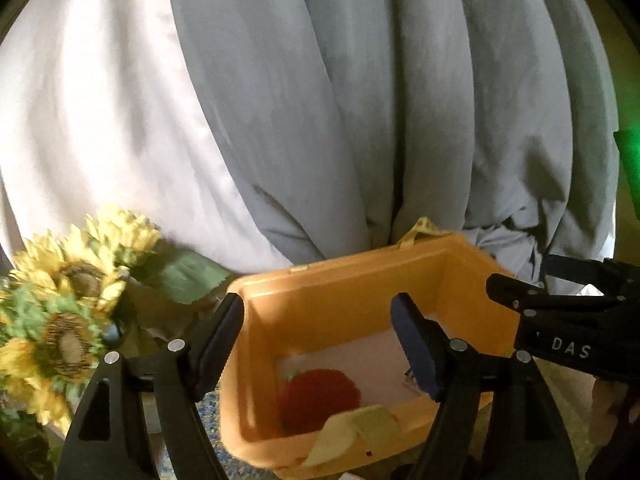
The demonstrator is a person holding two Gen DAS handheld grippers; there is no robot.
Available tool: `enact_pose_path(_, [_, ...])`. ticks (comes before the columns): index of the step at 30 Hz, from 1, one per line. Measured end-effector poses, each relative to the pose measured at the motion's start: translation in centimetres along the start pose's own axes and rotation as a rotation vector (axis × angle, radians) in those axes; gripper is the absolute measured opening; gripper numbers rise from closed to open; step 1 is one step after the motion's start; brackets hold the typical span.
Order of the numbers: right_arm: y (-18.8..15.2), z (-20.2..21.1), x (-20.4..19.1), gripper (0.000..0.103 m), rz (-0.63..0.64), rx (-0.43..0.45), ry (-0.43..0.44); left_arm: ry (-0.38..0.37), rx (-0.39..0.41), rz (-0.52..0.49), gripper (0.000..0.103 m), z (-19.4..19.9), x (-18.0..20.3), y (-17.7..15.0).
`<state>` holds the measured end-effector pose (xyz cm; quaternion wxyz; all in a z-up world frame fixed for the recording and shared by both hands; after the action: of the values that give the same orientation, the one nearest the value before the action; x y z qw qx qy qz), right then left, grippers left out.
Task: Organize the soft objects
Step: 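Open both grippers over the orange crate, dropping pompom and tissue pack inside, then withdraw both grippers from the crate back toward the remaining toys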
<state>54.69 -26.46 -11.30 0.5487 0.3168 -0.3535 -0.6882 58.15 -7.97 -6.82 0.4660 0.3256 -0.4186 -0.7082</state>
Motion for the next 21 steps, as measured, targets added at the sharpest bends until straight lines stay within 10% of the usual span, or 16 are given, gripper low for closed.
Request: enact_pose_path(21, [-0.4, 11.8, -1.2, 0.080, 0.024, 0.187, 0.000, 0.068, 0.155, -0.007, 0.079, 13.2, -1.0, 0.7])
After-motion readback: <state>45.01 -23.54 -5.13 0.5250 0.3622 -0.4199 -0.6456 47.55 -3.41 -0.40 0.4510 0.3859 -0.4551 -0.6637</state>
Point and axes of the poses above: each gripper's, at about its wrist camera, not at the fingertips, and z roughly against the way its jaws point, x to its right, y to its top, the point moved 10 cm from there along -z, roughly the way its jaws point, and after that the axes turned 4 degrees about -y, right-handed, at the moved point
